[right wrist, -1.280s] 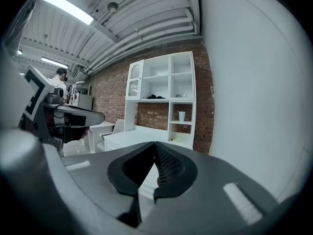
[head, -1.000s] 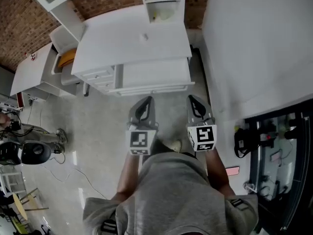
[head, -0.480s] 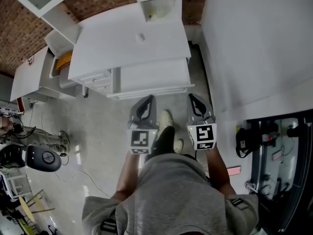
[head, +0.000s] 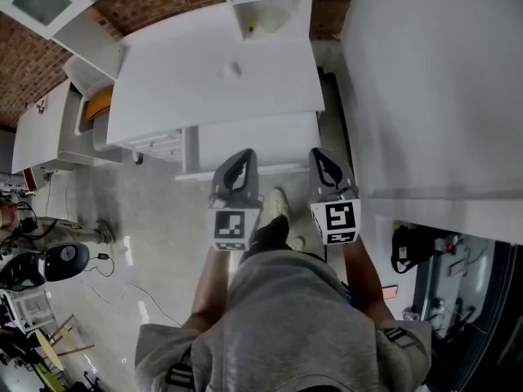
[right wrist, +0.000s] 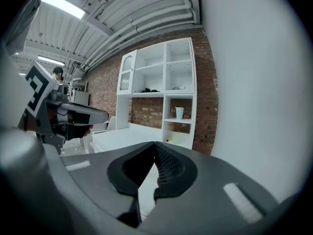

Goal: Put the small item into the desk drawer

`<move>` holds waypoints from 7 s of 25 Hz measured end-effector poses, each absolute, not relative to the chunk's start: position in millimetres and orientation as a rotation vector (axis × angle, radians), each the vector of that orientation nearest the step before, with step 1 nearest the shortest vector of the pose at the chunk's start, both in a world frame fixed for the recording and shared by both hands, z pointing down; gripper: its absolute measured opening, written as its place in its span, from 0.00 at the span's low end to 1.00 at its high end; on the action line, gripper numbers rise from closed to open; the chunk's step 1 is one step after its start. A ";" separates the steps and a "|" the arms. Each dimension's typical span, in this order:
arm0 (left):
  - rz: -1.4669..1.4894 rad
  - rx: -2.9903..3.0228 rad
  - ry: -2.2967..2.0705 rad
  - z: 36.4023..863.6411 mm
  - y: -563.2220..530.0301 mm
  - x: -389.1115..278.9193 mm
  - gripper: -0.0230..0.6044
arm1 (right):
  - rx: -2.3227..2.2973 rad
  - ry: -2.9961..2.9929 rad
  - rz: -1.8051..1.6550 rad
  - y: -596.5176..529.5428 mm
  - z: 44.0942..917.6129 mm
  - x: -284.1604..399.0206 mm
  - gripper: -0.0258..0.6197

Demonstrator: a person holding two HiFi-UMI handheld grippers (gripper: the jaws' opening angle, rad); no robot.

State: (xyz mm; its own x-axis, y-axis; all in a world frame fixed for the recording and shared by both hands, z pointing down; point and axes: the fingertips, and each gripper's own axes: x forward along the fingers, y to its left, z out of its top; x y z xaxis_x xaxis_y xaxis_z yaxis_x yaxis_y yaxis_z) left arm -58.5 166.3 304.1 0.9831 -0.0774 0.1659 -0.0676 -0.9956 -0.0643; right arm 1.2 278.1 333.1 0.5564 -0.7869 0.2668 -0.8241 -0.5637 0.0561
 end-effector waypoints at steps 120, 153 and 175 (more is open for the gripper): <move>-0.568 -3.108 1.271 521.6 -138.9 69.1 0.06 | 1.871 -1.724 0.817 -146.2 628.2 250.0 0.31; -0.401 -3.004 1.306 420.7 -92.2 0.8 0.06 | 1.918 -1.999 0.464 -92.0 423.2 154.7 0.31; -0.468 -2.938 1.536 443.8 -69.6 -80.5 0.06 | 1.542 -2.239 0.441 -62.2 446.5 11.4 0.31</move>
